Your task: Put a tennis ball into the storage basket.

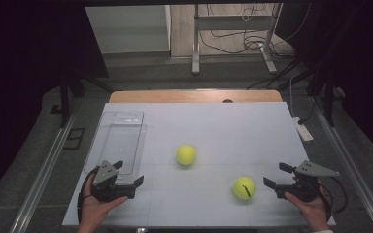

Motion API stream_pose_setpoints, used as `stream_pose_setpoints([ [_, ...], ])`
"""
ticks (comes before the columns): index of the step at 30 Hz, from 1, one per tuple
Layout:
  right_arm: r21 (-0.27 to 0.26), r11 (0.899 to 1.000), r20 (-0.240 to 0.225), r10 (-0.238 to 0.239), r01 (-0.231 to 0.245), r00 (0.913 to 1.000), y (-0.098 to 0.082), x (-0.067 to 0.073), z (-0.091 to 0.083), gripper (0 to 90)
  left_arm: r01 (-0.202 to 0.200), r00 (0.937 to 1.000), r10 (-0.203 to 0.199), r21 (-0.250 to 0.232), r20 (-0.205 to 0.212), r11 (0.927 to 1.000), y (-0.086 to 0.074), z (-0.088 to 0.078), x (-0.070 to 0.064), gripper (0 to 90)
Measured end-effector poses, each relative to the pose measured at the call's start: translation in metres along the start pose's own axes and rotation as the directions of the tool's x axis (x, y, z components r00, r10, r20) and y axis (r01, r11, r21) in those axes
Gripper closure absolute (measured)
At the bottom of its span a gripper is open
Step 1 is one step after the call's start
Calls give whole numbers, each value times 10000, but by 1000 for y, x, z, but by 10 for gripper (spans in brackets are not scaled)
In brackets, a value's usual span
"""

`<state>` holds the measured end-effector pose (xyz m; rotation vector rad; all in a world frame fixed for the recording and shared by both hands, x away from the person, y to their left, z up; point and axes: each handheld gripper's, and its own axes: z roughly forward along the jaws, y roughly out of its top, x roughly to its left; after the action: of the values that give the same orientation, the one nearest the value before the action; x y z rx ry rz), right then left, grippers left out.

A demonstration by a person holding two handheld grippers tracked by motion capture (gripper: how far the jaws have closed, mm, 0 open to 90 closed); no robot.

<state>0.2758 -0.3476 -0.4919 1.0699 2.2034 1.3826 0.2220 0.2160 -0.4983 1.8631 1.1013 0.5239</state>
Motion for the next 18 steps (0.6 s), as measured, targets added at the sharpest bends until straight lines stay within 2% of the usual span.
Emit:
stream_pose_setpoints([
  [7, 42, 10000, -31, -38, 38, 10000, 3, 1, 6, 106, 136, 9999, -137, -121, -57, 9998, -2, -5, 5, 75],
  [12, 311, 9993, 138, -213, 209, 9997, 0, 4, 7, 108, 56, 10000, -55, -99, 22, 9999, 1, -1, 3, 76],
  [18, 109, 9999, 180, 25, -27, 9998, -1, -2, 5, 110, 53, 10000, -53, -12, 4, 10000, 1, -1, 3, 76],
])
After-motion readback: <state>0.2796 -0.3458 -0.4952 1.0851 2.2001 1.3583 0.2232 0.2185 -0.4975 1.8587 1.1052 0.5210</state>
